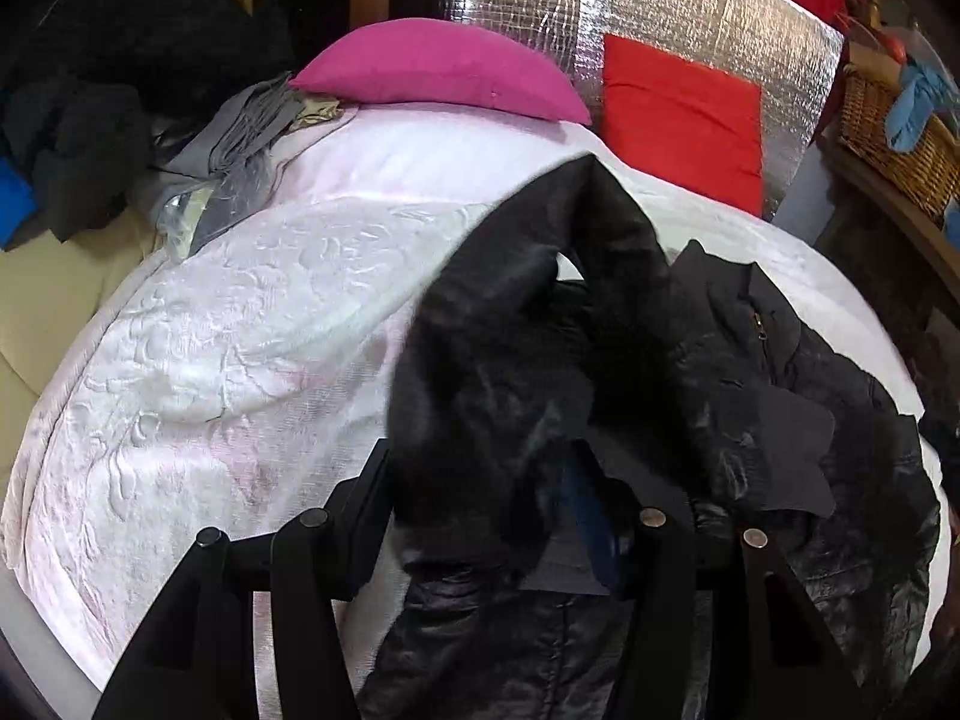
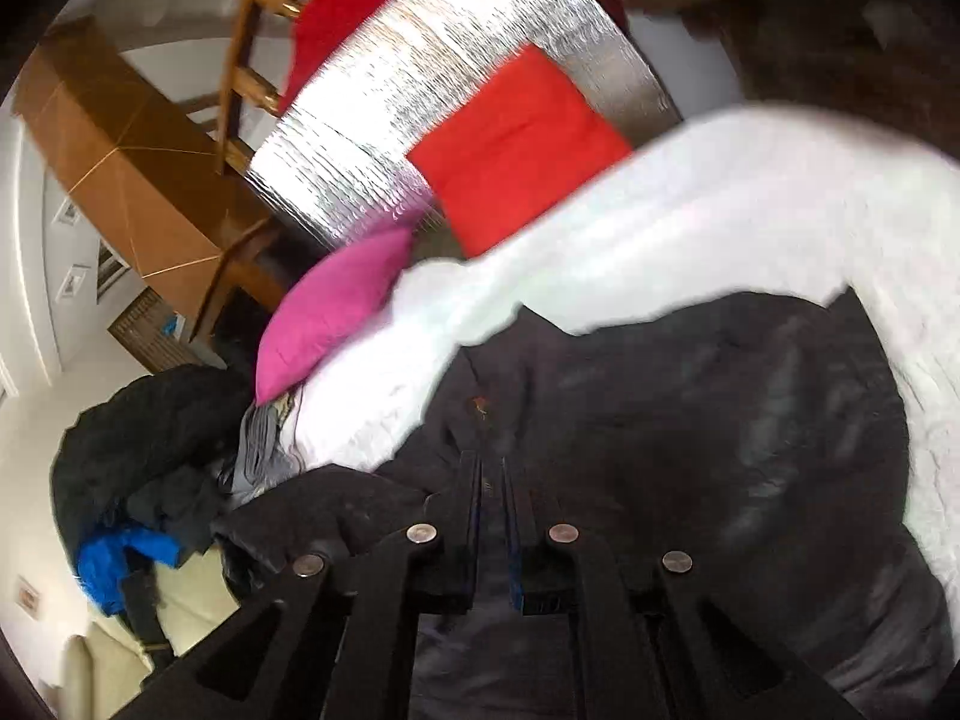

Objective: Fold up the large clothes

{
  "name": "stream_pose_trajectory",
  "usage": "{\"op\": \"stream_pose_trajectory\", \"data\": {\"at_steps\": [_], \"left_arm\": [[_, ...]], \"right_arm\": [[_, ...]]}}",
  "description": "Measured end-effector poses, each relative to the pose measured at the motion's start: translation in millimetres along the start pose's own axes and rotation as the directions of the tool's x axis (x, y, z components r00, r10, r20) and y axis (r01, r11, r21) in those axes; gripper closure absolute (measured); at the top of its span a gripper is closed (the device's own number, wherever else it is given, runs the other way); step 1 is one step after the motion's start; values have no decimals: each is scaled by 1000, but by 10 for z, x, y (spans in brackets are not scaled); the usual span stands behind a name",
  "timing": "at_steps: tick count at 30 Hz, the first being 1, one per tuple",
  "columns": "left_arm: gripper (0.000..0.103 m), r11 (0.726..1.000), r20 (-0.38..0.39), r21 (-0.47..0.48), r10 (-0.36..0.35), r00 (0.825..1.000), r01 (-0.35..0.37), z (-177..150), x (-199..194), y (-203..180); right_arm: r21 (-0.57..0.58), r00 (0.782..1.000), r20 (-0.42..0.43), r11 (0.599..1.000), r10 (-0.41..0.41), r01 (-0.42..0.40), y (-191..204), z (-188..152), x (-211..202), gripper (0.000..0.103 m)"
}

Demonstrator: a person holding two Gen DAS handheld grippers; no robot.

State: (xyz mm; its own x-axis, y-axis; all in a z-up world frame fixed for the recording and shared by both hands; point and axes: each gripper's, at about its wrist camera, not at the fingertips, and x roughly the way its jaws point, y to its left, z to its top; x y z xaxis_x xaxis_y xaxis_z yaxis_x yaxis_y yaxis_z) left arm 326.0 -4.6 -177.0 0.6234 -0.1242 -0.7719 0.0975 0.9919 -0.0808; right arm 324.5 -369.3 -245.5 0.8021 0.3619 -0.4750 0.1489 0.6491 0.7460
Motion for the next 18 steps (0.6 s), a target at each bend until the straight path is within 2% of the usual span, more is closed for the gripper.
{"op": "stream_pose_trajectory", "data": {"at_steps": [2, 4, 5, 6, 7, 11, 13, 14, 15, 18], "left_arm": [[45, 1000, -9, -1, 11, 1000, -11, -1, 40, -41], [45, 1000, -12, -6, 18, 1000, -18, -1, 64, -52], [45, 1000, -12, -6, 18, 1000, -18, 3, 65, -56], [45, 1000, -12, -5, 18, 1000, -18, 6, 65, -64], [45, 1000, -13, -4, 18, 1000, -18, 11, 62, -75], [45, 1000, -18, -20, 6, 1000, -7, 67, 101, -21], [45, 999, -18, -39, -6, 1000, 5, 106, 112, 31], [45, 999, -17, -43, -6, 1000, 5, 119, 123, 61], [45, 999, -13, -48, -4, 1000, 4, 136, 121, 91], [45, 999, -3, -49, 2, 1000, -2, 161, 104, 156]], "right_arm": [[67, 992, -107, 996, 66, -59, -74, -55, 148, 90], [62, 973, -190, 991, 130, -120, 28, -160, 294, 78], [71, 960, -221, 985, 170, -158, 76, -221, 355, 52], [84, 949, -242, 979, 202, -187, 120, -296, 402, 14], [96, 938, -250, 970, 240, -223, 186, -375, 435, 7], [154, 902, -285, 944, 325, -291, 322, -594, 598, 9], [210, 892, -308, 938, 331, -276, 314, -673, 723, 16], [225, 894, -322, 942, 312, -247, 302, -722, 797, 24], [233, 898, -327, 946, 293, -224, 256, -790, 816, 28], [311, 925, -262, 931, 275, -188, 121, -867, 942, 29]]}}
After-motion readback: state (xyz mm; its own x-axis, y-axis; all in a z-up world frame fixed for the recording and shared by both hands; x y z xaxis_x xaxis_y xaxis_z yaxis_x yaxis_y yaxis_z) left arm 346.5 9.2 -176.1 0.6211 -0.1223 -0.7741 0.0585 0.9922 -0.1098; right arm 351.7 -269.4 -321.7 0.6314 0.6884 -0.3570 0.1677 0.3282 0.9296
